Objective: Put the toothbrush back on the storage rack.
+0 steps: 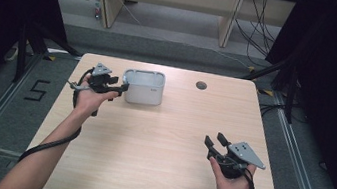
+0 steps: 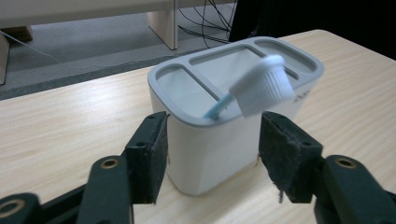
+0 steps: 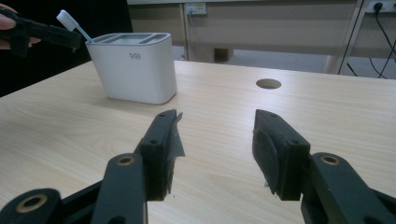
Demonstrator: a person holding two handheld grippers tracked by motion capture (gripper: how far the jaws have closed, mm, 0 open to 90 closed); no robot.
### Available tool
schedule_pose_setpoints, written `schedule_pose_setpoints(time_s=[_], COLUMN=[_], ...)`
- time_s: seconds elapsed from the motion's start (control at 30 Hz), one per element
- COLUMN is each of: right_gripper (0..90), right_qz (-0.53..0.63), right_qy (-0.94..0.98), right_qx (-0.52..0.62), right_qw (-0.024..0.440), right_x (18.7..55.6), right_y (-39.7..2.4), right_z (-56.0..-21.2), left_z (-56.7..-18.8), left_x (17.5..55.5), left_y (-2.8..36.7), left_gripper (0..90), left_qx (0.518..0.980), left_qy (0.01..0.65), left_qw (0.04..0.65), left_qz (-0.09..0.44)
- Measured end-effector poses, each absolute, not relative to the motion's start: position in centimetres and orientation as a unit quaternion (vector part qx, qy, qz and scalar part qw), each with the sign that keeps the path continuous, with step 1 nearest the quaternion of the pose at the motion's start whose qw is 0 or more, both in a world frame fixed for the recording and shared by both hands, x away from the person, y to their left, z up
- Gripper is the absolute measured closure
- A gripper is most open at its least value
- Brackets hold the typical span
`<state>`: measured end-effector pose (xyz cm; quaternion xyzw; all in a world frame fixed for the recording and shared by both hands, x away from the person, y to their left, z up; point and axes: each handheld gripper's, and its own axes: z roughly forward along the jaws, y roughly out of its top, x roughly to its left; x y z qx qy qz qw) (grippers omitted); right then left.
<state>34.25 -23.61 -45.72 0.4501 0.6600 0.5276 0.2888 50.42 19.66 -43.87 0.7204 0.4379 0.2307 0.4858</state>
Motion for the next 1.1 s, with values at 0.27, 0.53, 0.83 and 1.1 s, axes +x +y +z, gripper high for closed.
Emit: schedule_pose_setpoints(time_s=[0.27, 0.53, 0.83, 1.1], right_gripper=[50.6, 50.6, 50.1, 50.1], right_qz=[0.525, 0.518, 0.521, 0.515], right_qy=[0.662, 0.664, 0.659, 0.663], right_qx=[0.447, 0.455, 0.462, 0.457], right_qw=[0.294, 0.290, 0.283, 0.293], right_x=[34.5, 34.4, 34.4, 34.5], right_y=[-23.4, -23.8, -23.8, -24.0], right_z=[-45.9, -46.0, -46.1, -46.3], left_z=[-43.3, -43.3, -43.9, -45.1], left_x=[47.9, 45.2, 43.0, 40.9], left_y=[20.7, 22.3, 23.7, 24.7], left_gripper=[38.7, 38.7, 37.8, 37.4], left_qx=[0.718, 0.710, 0.698, 0.693], left_qy=[0.422, 0.423, 0.430, 0.429], left_qw=[0.497, 0.505, 0.510, 0.511], left_qz=[0.242, 0.250, 0.259, 0.272])
